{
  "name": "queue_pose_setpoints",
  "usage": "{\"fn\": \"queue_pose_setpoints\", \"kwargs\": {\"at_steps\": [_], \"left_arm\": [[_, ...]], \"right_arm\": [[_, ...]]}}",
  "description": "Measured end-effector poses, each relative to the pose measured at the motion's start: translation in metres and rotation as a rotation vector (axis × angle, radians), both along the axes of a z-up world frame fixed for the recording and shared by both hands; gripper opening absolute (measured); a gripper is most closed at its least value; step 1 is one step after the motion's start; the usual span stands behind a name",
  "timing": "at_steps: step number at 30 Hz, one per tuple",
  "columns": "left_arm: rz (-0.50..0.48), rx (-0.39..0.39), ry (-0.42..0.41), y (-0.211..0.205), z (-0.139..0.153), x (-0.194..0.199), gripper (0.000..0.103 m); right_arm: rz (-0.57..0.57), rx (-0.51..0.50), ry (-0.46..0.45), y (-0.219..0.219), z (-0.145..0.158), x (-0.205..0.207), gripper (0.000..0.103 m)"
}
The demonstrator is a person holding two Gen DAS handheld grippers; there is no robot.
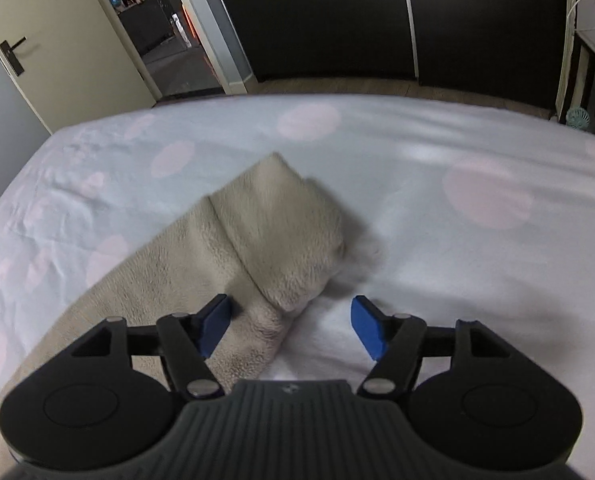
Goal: Fold clothes
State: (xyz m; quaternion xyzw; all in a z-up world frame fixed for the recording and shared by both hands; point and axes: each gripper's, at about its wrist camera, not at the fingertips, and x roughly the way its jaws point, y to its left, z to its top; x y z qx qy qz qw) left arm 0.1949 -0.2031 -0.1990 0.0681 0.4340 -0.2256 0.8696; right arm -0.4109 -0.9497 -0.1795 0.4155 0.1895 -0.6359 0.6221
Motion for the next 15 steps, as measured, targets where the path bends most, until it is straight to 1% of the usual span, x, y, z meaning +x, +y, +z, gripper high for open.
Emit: {"fn": "queue_pose_setpoints", "kwargs": {"at_steps": [2,3,4,5,7,9,10,15], "left_arm": [[0.001,0.005,0.0,0.0,0.001,-0.001,0.05],[0.002,0.008,-0.001,0.0,0.002,-0.001,0.05],[0.003,0.012,-0.002,-0.001,0.002,-0.002,0.05],[0.004,0.017,-0.003,-0.002,0.003,-0.002,0.05],[0.005,0.02,-0.012,-0.002,0.005,-0.003,0.05],[0.006,0.02,-0.02,-0.002,0.008,-0.004,0.049],[0.007,0.018,-0.023,-0.001,0.009,-0.005,0.049],[0.01,-0.025,-0.04,0.009,0.023,-0.008,0.048]], "right_arm": [[-0.008,0.008,0.021,-0.005,-0.003,0.005,0.07],[-0.003,0.008,0.029,-0.007,-0.002,0.008,0.068],[0.004,0.009,0.036,-0.009,-0.001,0.011,0.054],[0.026,0.008,0.027,-0.011,0.001,0.013,0.043],[0.046,-0.005,0.047,-0.011,0.01,0.02,0.034],[0.067,-0.044,0.056,-0.009,0.023,0.025,0.028],[0.076,-0.072,0.048,-0.007,0.032,0.028,0.026],[0.12,-0.189,0.006,0.01,0.087,0.05,0.024]]}}
